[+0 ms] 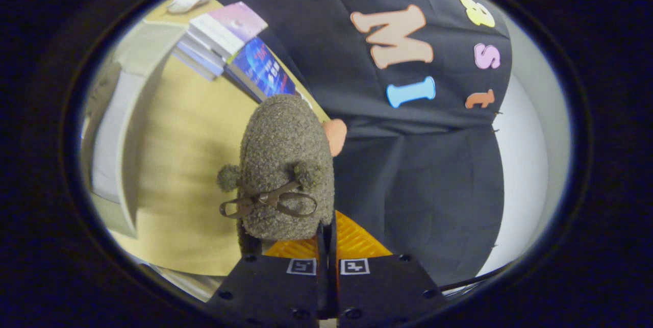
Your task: Open the storage box then place both shoes into the box .Put the left shoe in first, then the right shoe, with the right side of both shoes facing outward in a uniform manner.
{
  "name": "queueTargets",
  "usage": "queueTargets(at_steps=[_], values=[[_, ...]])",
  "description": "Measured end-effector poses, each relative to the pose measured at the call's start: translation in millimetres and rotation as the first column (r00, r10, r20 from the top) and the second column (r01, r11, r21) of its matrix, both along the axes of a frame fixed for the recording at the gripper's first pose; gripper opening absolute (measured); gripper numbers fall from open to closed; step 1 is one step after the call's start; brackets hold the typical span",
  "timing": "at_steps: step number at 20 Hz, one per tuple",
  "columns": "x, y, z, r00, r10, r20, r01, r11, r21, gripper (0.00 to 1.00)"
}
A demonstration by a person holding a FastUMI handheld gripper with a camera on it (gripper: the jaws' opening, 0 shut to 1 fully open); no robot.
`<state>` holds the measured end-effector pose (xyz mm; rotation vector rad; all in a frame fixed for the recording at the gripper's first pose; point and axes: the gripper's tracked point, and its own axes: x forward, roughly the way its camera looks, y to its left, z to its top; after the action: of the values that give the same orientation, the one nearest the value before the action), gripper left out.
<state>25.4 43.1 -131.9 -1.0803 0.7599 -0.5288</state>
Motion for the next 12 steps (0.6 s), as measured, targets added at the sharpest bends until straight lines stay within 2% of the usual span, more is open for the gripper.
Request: queueTargets(at_steps=[3,7,12], values=[[-0.7,65.5,7.5,0.996,0.09,0.005,-0.09,0.995,0.043,0.03],[0.7,128.7,-4.5,0.989,0.151,-0.003,-0.149,0.979,0.138,0.03],[7.6,177.6,-52.8,0.987,0.146,-0.065,-0.12,0.946,0.301,0.03]])
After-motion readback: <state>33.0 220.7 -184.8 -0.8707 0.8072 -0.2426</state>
